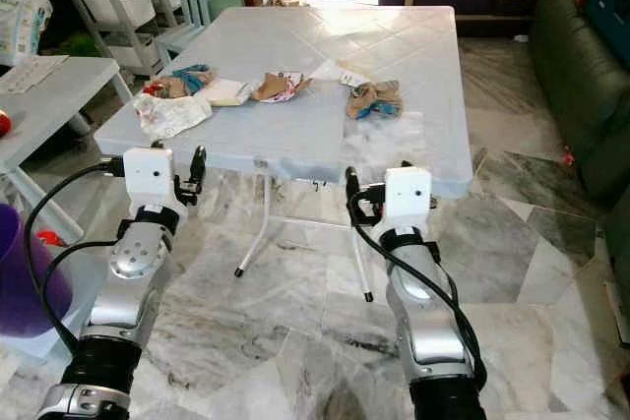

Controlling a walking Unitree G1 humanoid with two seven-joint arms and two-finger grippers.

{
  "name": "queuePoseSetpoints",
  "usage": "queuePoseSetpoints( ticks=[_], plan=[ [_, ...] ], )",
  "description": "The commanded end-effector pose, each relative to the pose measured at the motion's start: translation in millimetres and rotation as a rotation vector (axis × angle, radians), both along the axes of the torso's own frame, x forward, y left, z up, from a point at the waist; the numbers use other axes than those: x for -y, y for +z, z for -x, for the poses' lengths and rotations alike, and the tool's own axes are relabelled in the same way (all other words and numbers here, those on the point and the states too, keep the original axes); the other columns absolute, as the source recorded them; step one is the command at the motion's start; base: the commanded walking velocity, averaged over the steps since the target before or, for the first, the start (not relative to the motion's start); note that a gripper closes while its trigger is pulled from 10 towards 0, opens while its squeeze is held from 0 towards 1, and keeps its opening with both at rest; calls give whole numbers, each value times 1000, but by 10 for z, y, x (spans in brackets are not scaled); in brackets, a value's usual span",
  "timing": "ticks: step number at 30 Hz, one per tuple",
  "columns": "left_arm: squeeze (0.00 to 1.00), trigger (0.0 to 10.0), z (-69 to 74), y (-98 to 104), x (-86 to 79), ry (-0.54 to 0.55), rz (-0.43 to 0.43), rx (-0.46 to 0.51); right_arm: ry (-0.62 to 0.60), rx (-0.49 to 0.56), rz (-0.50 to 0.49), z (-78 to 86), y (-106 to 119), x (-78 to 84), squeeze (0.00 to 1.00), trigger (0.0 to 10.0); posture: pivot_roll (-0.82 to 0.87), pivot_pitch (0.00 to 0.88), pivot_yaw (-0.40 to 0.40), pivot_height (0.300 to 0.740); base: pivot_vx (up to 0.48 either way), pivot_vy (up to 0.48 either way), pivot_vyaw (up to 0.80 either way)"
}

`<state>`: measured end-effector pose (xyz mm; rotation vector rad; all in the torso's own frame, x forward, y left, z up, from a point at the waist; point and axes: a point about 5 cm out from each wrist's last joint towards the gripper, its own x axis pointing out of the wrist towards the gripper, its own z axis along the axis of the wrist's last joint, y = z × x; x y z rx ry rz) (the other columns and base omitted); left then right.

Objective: Picking trash to rubbish bin

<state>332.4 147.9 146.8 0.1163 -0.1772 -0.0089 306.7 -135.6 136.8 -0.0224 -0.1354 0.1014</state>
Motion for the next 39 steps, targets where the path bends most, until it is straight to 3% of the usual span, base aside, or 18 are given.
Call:
queuePoseSetpoints(
  ticks=[1, 39],
  plan=[
    [0, 10000, -8, 8, -72, 21, -12, -3, 15, 25, 2, -7, 47, -54, 0, 10000, -59, 0, 53, 740, 431, 0, 0],
    [0, 10000, 16, -74, -13, -7, -10, -39, -12, 39, 34, -17, 71, -1, 0, 10000, -63, 0, 42, 740, 461, 0, 0]
  ],
)
